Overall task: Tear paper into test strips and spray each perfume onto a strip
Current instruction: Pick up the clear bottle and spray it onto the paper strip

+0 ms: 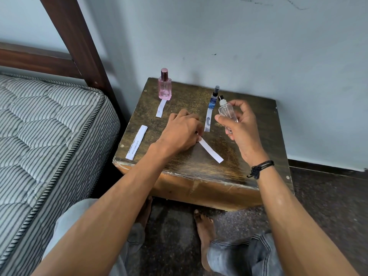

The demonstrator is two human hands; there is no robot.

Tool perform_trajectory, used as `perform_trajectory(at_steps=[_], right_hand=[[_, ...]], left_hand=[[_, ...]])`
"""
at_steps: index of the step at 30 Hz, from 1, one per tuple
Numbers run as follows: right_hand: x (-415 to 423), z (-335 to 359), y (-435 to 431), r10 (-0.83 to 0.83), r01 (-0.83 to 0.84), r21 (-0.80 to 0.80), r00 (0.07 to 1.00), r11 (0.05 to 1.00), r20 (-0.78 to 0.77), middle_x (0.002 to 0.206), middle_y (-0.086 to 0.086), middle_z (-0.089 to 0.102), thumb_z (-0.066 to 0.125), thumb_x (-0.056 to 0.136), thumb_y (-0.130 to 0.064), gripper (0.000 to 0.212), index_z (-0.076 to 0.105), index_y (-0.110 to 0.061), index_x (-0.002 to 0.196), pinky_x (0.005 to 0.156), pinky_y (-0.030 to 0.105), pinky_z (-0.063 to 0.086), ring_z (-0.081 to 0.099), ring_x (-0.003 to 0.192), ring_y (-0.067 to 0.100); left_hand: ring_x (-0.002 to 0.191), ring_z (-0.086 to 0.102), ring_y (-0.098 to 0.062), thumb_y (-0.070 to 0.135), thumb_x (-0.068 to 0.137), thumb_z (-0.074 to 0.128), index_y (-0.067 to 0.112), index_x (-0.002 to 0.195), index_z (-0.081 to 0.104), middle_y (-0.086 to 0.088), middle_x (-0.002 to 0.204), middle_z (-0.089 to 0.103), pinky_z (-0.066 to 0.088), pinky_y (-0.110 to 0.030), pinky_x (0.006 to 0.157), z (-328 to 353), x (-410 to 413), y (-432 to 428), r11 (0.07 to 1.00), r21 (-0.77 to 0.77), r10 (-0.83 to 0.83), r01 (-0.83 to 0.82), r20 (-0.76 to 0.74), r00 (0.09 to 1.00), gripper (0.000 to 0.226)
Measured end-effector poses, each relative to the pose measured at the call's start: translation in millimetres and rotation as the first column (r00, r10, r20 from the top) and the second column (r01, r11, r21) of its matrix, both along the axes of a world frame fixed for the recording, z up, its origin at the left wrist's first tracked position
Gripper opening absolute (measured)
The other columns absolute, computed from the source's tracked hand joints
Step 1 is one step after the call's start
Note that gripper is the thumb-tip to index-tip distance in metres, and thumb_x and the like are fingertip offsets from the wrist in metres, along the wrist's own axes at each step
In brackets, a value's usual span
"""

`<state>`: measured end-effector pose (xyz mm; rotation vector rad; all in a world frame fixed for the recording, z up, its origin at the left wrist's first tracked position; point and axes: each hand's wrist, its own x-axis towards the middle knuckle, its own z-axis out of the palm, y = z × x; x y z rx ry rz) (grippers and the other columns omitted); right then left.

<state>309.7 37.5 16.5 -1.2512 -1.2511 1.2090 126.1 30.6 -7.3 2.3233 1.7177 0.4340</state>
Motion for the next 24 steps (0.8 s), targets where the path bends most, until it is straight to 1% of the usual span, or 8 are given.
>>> perform_trajectory(at_steps=[4, 6, 12, 17, 21, 24], right_hand=[[-0.9, -0.6, 0.4, 0.006, -0.006, -0.003, 1.000, 1.000, -0.015, 0.089, -0.007, 0.069, 0.081, 0.086, -0.011, 0.038, 0.058, -0.019, 0.115, 0.046, 0.019, 0.038, 0.048, 0.058, 0.008], [-2.0, -1.2, 1.1, 0.015, -0.015, -0.003, 1.000, 1.000, -0.014, 0.088, -0.009, 0.070, 0.081, 0.087, -0.011, 0.038, 0.058, -0.018, 0.116, 0.046, 0.019, 0.038, 0.048, 0.058, 0.007], [-2.0, -2.0, 3.5, 0.032, -0.032, -0.004, 0.999, 0.999, -0.002, 0.087, -0.009, 0.071, 0.081, 0.085, -0.009, 0.038, 0.058, -0.018, 0.114, 0.046, 0.017, 0.037, 0.047, 0.055, 0.005], [-0.7, -1.9, 4.3, 0.033, -0.033, -0.002, 0.999, 0.999, -0.002, 0.080, -0.013, 0.071, 0.081, 0.086, -0.010, 0.037, 0.058, -0.021, 0.111, 0.046, 0.018, 0.037, 0.046, 0.053, 0.005], [-0.1, -0.9, 3.4, 0.035, -0.034, 0.008, 0.999, 0.999, -0.038, 0.082, -0.012, 0.071, 0.081, 0.086, -0.013, 0.036, 0.058, -0.020, 0.112, 0.046, 0.019, 0.038, 0.049, 0.060, 0.009], [0.7, 0.1, 2.0, 0.049, -0.048, 0.020, 0.996, 0.999, -0.080, 0.086, -0.010, 0.072, 0.082, 0.083, -0.021, 0.035, 0.060, -0.023, 0.110, 0.046, 0.020, 0.038, 0.052, 0.069, 0.017]], left_hand=[[0.110, 0.047, -0.018, 0.029, 0.081, 0.075, 0.030, 0.089, 0.074, 0.017, 0.099, 0.065, 0.023, -0.034, 0.084, -0.3, 0.5, -1.4, 0.999, 0.036, -0.014, 0.014, -0.011, 1.000, 0.008], [0.109, 0.047, -0.017, 0.027, 0.080, 0.075, 0.031, 0.090, 0.074, 0.018, 0.099, 0.066, 0.022, -0.033, 0.083, 0.0, 1.6, -2.1, 0.998, 0.055, -0.023, 0.023, -0.006, 1.000, 0.010], [0.110, 0.048, -0.018, 0.026, 0.082, 0.074, 0.031, 0.093, 0.075, 0.017, 0.104, 0.069, 0.023, -0.033, 0.084, 2.0, 3.2, -2.9, 0.998, 0.063, -0.027, 0.027, -0.011, 1.000, 0.013], [0.109, 0.048, -0.018, 0.022, 0.086, 0.070, 0.030, 0.096, 0.076, 0.015, 0.101, 0.068, 0.024, -0.034, 0.086, 2.4, 5.9, -4.3, 0.998, 0.048, -0.040, 0.039, 0.015, 0.999, 0.014], [0.113, 0.047, -0.018, 0.022, 0.087, 0.069, 0.029, 0.100, 0.076, 0.013, 0.105, 0.068, 0.025, -0.034, 0.086, 1.7, 5.1, -3.2, 0.999, 0.024, -0.046, 0.046, 0.005, 0.999, 0.016], [0.114, 0.047, -0.018, 0.023, 0.087, 0.069, 0.029, 0.096, 0.075, 0.012, 0.102, 0.065, 0.026, -0.035, 0.086, 1.2, 3.2, -2.0, 0.999, 0.009, -0.039, 0.039, 0.000, 0.999, 0.012]])
